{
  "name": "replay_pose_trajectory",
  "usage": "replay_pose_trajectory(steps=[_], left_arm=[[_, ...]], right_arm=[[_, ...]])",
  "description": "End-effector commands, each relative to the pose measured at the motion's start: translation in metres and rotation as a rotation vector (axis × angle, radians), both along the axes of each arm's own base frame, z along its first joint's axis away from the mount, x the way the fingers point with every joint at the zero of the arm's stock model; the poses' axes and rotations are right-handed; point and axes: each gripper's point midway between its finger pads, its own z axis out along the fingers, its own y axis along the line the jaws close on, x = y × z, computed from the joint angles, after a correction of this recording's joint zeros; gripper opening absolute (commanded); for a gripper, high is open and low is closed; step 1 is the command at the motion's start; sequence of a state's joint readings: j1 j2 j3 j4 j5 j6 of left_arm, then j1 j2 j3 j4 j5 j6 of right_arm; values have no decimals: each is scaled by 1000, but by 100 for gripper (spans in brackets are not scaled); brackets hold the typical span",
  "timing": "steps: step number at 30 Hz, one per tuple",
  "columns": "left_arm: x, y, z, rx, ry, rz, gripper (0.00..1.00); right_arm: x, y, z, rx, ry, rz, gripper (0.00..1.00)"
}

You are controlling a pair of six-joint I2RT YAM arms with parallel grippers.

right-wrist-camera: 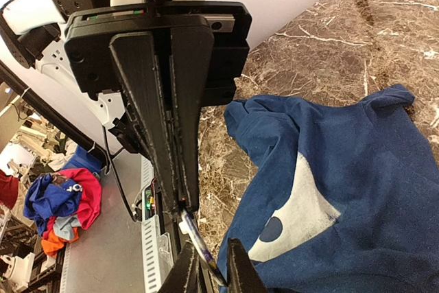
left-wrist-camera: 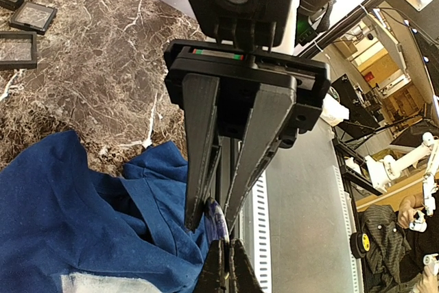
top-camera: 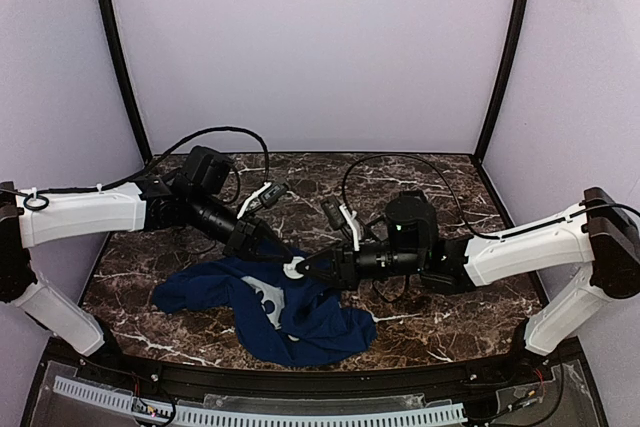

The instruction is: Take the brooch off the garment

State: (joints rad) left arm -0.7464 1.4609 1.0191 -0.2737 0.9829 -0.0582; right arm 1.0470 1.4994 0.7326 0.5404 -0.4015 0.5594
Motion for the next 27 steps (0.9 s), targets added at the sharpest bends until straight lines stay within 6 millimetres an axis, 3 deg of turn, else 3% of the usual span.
replay_pose_trajectory(steps=[1,27], left_arm=[[-20,-1,1,-8,45,-75,1],[-25,-3,-2,-3,51,-88,1]], right_arm=[[21,-3,25,92,-42,-101,14],[28,6,45,193,-42,-114,9]])
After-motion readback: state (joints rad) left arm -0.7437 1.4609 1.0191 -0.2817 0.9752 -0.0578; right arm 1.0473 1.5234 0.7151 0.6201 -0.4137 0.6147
